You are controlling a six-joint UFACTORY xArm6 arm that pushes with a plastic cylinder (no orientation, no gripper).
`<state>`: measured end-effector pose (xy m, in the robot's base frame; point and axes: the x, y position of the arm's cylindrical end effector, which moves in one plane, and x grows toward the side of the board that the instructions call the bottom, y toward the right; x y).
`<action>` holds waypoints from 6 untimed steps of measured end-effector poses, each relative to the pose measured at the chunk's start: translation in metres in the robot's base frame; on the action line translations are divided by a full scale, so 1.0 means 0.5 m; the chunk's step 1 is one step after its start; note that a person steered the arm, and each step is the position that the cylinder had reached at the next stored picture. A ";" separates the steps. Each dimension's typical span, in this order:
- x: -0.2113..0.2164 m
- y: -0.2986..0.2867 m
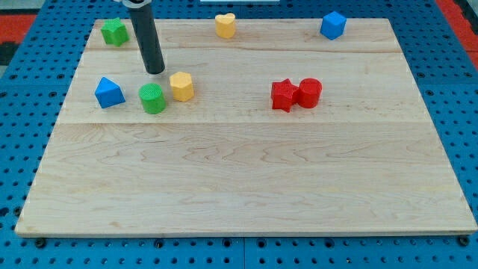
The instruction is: Move the yellow hexagon toward the red star
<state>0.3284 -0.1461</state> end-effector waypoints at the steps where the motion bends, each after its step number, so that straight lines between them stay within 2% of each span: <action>1: 0.032 -0.001; 2: 0.089 0.015; 3: 0.091 0.164; 4: 0.050 0.217; 6: 0.042 0.203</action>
